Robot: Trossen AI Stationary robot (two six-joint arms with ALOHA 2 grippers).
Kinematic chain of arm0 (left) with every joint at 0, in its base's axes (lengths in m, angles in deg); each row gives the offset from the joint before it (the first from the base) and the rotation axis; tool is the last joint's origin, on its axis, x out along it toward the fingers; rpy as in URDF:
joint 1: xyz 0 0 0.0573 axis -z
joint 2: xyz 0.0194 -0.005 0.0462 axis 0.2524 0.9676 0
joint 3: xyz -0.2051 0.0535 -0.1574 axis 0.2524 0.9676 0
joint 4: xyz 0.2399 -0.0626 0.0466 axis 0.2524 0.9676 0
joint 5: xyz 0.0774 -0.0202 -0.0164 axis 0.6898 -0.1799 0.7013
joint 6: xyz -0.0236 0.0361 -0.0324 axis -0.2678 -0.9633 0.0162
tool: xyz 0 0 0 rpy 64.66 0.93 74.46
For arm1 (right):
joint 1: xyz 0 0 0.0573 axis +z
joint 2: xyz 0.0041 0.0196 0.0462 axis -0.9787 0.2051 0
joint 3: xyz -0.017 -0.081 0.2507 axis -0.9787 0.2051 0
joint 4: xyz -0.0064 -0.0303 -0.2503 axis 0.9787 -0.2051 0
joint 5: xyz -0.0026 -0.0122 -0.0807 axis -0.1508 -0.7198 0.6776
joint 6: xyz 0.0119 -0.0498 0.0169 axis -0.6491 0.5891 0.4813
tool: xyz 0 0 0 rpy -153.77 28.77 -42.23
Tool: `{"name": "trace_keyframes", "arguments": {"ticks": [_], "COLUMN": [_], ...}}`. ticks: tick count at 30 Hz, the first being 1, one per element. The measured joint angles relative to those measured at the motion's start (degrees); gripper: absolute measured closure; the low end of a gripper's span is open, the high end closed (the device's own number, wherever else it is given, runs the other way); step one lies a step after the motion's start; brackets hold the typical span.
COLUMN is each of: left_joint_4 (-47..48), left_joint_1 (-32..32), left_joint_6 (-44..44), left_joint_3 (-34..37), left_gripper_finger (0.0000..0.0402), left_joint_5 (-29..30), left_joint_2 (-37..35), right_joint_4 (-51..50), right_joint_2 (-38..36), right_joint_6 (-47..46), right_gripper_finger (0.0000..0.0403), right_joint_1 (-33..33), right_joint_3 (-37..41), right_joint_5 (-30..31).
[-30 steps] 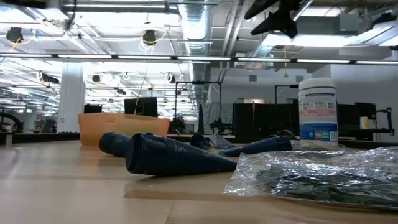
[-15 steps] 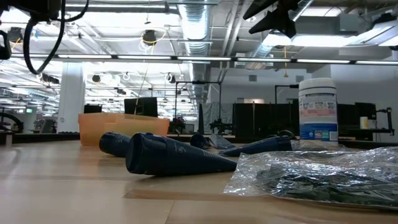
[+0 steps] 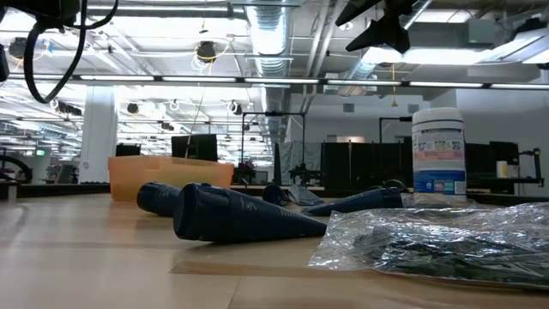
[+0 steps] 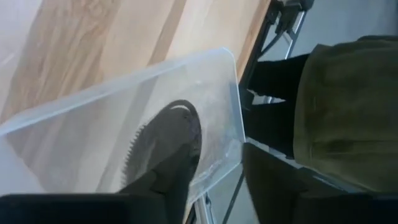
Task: Pick & Place Travel size toiletries
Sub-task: Put the black hairbrush into the transparent bin
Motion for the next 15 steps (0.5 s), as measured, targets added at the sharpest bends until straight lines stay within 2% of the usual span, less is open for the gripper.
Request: {"name": "trace_keyframes", "arguments": {"ticks": [7, 15], "left_joint_4": [0.4, 1.4], "left_joint_1": [0.0, 0.0], "left_joint_6": [0.1, 0.1], "left_joint_3": [0.0, 0.0], "left_gripper_finger": [0.0178, 0.0162], "left_joint_5": [-5.5, -10.6], "left_joint_2": [-0.2, -0.6], "right_joint_4": [-2.1, -4.7], "right_joint_2": [0.0, 0.0], "right_joint_6": [0.6, 1.0], "right_gripper_finger": [0.0163, 0.0163], "right_joint_1": [0.0, -0.1], "right_joint_3": [0.0, 0.0], "right_joint_5": [0.0, 0.1]}}
